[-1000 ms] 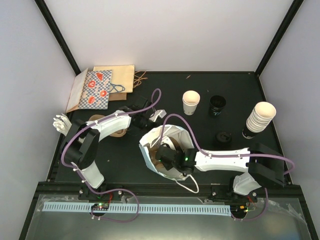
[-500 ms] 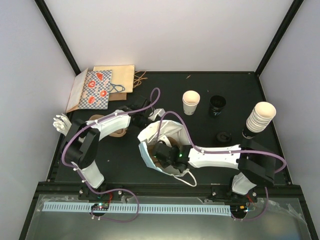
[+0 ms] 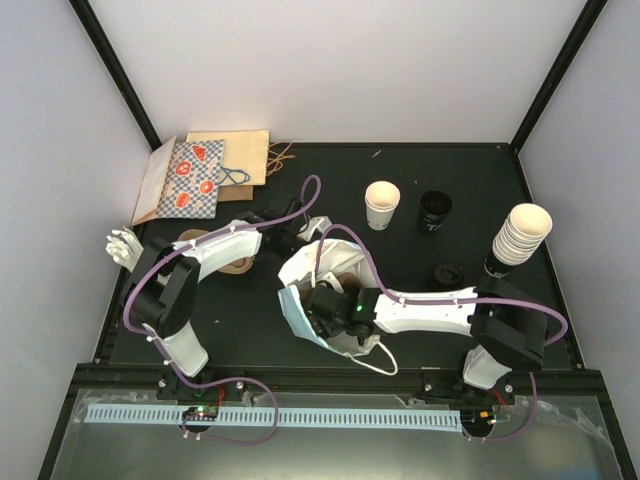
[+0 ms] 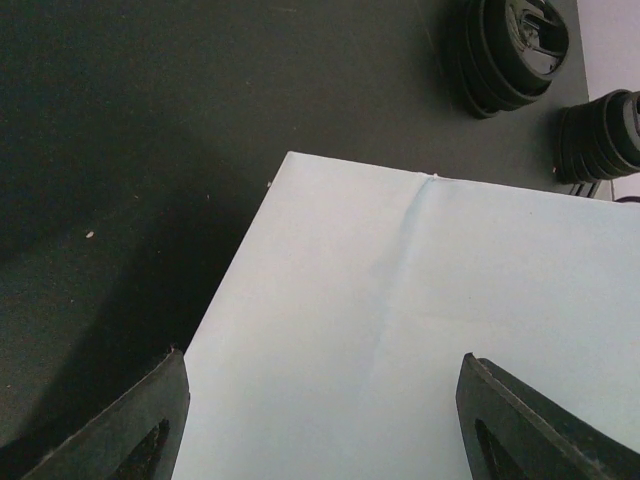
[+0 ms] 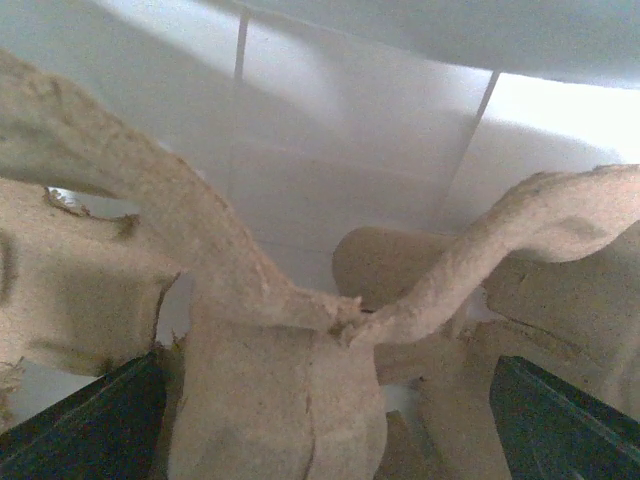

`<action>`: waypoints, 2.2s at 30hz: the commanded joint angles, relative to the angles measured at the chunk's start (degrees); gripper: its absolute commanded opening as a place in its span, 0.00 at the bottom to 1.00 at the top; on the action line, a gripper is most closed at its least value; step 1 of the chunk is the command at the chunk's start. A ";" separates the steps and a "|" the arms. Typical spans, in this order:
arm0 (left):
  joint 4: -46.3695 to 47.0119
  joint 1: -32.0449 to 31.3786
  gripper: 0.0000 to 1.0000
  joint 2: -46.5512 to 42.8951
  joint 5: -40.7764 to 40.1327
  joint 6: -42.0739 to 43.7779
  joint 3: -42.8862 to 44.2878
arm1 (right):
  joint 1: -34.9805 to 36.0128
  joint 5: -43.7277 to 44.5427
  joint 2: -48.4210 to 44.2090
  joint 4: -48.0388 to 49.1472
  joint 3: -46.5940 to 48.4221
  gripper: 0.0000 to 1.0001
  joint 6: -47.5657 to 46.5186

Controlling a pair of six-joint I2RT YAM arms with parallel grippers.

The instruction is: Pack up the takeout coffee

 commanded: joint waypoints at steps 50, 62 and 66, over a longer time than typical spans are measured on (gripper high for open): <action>-8.85 5.32 0.70 -40.41 -4.51 4.67 0.82 | -3.58 -9.81 -4.69 -26.20 10.04 0.92 -1.49; -21.80 3.65 0.52 -35.62 0.70 14.74 8.04 | -3.57 -10.66 -3.92 -26.05 10.32 0.91 -2.28; -24.96 1.43 0.50 -33.76 -1.16 16.08 10.20 | -3.57 -10.48 -3.75 -26.19 10.54 0.91 -2.14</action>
